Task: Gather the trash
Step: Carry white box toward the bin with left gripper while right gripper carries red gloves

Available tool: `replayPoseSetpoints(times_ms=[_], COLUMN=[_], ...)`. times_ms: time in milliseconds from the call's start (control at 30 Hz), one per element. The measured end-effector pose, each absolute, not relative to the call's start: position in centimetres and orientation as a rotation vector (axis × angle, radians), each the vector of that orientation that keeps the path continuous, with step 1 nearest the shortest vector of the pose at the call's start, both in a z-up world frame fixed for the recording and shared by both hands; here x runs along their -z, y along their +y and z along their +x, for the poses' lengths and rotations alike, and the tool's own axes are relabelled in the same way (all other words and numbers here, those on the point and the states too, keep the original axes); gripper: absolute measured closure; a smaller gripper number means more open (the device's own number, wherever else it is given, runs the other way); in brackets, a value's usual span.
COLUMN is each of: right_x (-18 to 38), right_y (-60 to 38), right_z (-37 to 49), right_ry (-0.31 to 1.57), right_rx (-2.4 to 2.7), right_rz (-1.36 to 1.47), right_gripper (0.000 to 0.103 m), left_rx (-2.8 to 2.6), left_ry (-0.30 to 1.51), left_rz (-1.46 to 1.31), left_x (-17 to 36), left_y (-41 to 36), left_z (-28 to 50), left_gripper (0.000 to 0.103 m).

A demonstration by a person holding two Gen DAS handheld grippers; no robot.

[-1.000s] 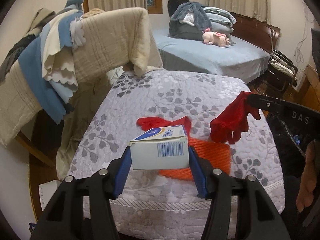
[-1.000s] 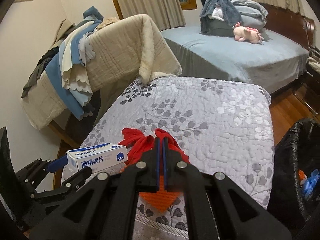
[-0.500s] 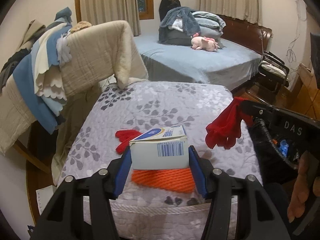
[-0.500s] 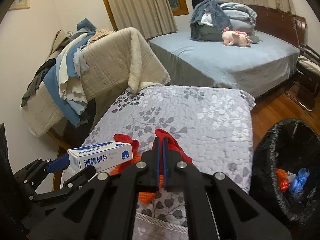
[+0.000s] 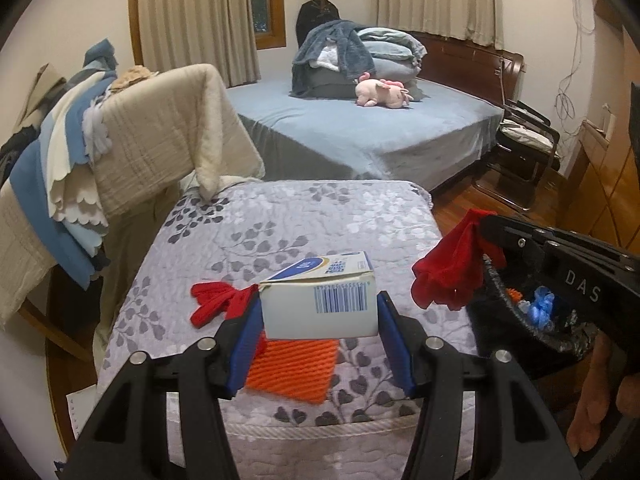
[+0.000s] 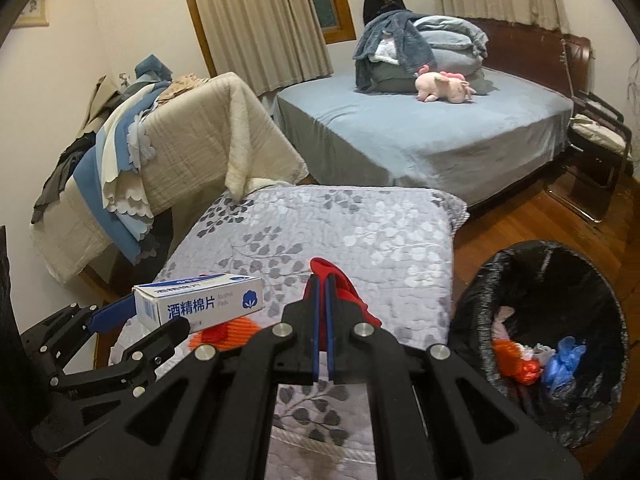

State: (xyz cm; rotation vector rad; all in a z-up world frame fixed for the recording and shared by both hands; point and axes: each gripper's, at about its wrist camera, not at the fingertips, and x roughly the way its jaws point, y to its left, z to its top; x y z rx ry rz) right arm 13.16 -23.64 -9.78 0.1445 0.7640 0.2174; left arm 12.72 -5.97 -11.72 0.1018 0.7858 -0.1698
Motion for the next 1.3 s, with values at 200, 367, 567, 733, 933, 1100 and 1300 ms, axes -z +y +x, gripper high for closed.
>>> replayPoseSetpoints(times_ms=[200, 367, 567, 733, 933, 1100, 1300], right_x=[9.1, 8.5, 8.2, 8.5, 10.7, 13.8, 16.8], right_y=[-27.1, -30.7, -36.3, -40.5, -45.4, -48.7, -51.6], right_z=[12.6, 12.1, 11.6, 11.3, 11.5, 12.3, 13.2], right_ry=[0.759, 0.752, 0.745, 0.743, 0.77, 0.823, 0.865], right_rx=[-0.181, -0.127, -0.044, 0.016, 0.085, 0.133, 0.181], right_rz=[0.133, 0.134, 0.157, 0.183, 0.237, 0.282, 0.305], right_gripper=[0.101, 0.101, 0.101, 0.101, 0.101, 0.101, 0.101], left_rx=[0.166, 0.188, 0.245, 0.299, 0.372, 0.417, 0.46], left_ry=[0.8, 0.809, 0.814, 0.816, 0.834, 0.864, 0.917], left_rz=[0.097, 0.103, 0.108, 0.121, 0.145, 0.151, 0.164], left_x=[11.4, 11.3, 11.3, 11.6, 12.7, 14.3, 17.2], left_y=[-9.4, -13.3, -18.2, -22.1, -27.7, -31.4, -34.6], left_z=[12.9, 12.9, 12.7, 12.7, 13.6, 14.6, 16.5], left_gripper=[0.047, 0.047, 0.047, 0.047, 0.047, 0.047, 0.047])
